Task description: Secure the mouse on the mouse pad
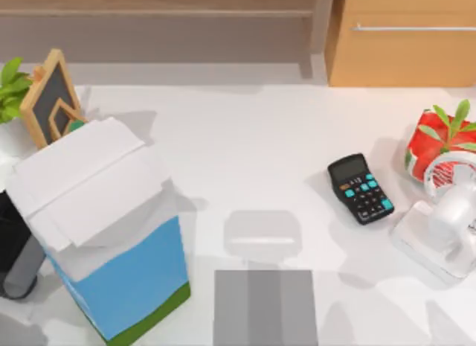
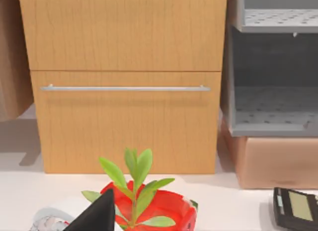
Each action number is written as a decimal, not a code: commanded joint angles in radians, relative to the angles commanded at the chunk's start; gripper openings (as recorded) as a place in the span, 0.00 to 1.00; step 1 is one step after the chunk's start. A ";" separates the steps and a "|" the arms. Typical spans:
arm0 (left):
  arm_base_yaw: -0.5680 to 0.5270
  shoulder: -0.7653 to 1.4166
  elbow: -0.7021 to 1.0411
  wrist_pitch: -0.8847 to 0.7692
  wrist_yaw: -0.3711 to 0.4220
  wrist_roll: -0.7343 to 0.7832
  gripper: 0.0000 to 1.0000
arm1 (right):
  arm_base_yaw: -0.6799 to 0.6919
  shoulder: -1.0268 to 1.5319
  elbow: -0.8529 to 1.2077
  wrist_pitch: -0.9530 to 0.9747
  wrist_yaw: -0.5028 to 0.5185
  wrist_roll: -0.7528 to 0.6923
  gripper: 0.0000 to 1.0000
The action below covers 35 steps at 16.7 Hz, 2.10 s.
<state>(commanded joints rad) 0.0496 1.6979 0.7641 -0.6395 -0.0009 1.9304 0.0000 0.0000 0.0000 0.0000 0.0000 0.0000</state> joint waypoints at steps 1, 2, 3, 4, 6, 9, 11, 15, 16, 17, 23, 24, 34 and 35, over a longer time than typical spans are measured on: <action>0.000 0.000 0.000 0.000 0.000 0.000 0.32 | 0.000 0.000 0.000 0.000 0.000 0.000 1.00; 0.000 0.000 0.000 0.000 0.000 0.000 0.25 | 0.000 0.000 0.000 0.000 0.000 0.000 1.00; 0.000 0.000 0.000 0.000 0.000 0.000 0.17 | 0.000 0.000 0.000 0.000 0.000 0.000 1.00; 0.000 0.000 0.000 0.000 0.000 0.000 0.10 | 0.000 0.000 0.000 0.000 0.000 0.000 1.00; 0.000 0.000 0.000 0.000 0.000 0.000 0.00 | 0.000 0.000 0.000 0.000 0.000 0.000 1.00; 0.000 0.000 0.000 0.000 0.000 0.000 0.00 | 0.000 0.000 0.000 0.000 0.000 0.000 1.00; 0.000 0.000 0.000 0.000 0.000 0.000 0.00 | 0.000 0.000 0.000 0.000 0.000 0.000 1.00; 0.007 -0.039 0.020 -0.044 -0.029 -0.012 0.00 | 0.000 0.000 0.000 0.000 0.000 0.000 1.00; 0.011 -0.039 0.025 -0.043 -0.028 -0.007 0.00 | 0.000 0.000 0.000 0.000 0.000 0.000 1.00; 0.018 -0.039 0.037 -0.047 -0.026 0.002 0.00 | 0.000 0.000 0.000 0.000 0.000 0.000 1.00; 0.062 -0.103 0.186 -0.248 -0.038 0.030 0.00 | 0.000 0.000 0.000 0.000 0.000 0.000 1.00; 0.057 -0.120 0.208 -0.293 -0.037 0.026 0.00 | 0.000 0.000 0.000 0.000 0.000 0.000 1.00; 0.007 -0.203 0.282 -0.477 -0.029 -0.017 0.00 | 0.000 0.000 0.000 0.000 0.000 0.000 1.00; 0.007 -0.203 0.282 -0.477 -0.029 -0.017 0.00 | 0.000 0.000 0.000 0.000 0.000 0.000 1.00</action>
<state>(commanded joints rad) 0.0565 1.4948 1.0462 -1.1162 -0.0304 1.9129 0.0000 0.0000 0.0000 0.0000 0.0000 0.0000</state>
